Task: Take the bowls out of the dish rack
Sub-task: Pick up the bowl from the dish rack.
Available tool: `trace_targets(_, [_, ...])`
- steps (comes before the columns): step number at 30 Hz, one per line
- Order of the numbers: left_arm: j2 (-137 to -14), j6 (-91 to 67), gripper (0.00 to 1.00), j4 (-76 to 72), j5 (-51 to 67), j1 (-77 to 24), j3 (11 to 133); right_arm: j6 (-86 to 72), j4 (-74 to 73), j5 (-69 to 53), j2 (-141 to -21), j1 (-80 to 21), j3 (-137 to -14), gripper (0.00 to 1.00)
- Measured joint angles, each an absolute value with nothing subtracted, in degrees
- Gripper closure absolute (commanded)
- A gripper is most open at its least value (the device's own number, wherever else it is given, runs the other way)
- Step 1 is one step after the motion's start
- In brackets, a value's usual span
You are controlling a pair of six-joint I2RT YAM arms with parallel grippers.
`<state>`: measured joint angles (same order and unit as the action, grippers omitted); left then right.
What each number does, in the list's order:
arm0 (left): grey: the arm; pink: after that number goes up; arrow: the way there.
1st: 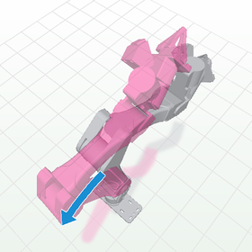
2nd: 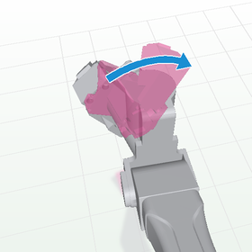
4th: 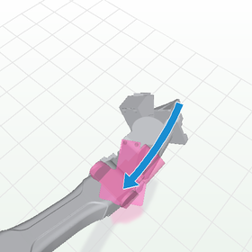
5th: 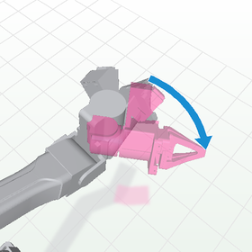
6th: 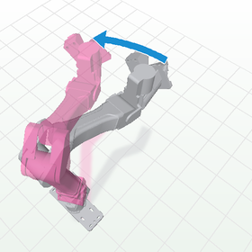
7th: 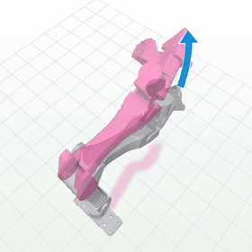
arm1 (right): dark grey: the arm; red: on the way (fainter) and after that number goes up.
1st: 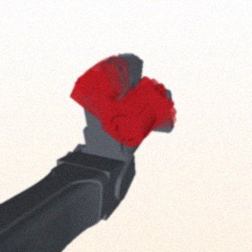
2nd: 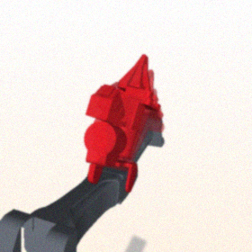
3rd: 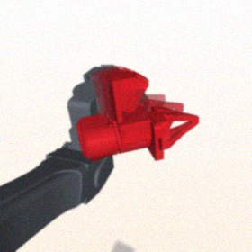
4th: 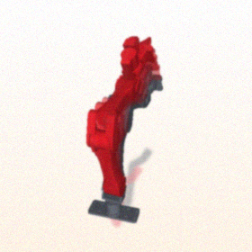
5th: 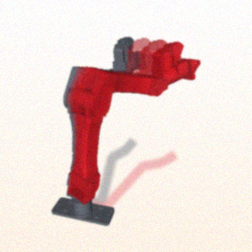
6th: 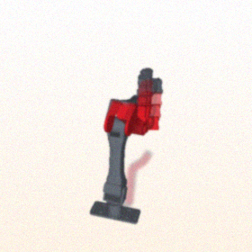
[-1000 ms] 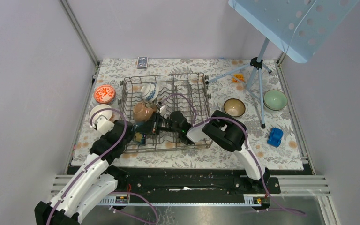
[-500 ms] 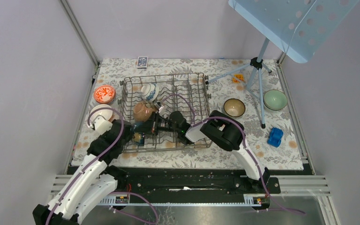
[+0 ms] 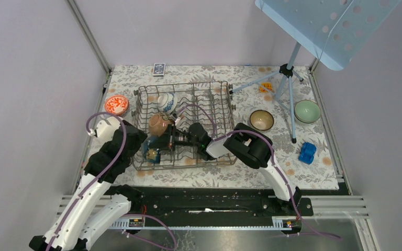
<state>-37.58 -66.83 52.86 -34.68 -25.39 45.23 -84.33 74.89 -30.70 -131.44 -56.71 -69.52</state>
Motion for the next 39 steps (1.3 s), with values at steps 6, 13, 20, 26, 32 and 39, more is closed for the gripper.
trace_targets(6, [-38.48, -63.48, 0.11, 54.33, -34.48, -25.39, 52.12, -84.07, 75.07, -32.14, -130.34, -56.73, -69.52, 1.00])
trace_targets(13, [-41.87, -59.33, 0.07, 54.30, -34.85, -25.39, 62.70, -81.14, 71.31, -34.70, -120.31, -56.55, -68.62, 1.00])
trace_targets(20, [-44.34, -53.80, 0.01, 52.73, -34.68, -25.39, 69.84, -74.67, 63.44, -38.33, -107.94, -54.78, -66.43, 1.00])
trace_targets(26, [-47.33, -47.09, 0.01, 49.10, -30.61, -25.39, 73.58, -53.19, 30.52, -37.32, -88.29, -48.88, -64.40, 1.00])
trace_targets(32, [-51.48, -43.20, 0.01, 44.31, -21.71, -25.39, 74.72, -30.44, -4.38, -27.42, -69.08, -48.29, -69.63, 1.00])
trace_targets(39, [-58.37, -39.38, 0.01, 33.12, -1.93, -25.39, 73.43, -9.69, -31.42, -2.42, -59.18, -60.40, -77.12, 1.00])
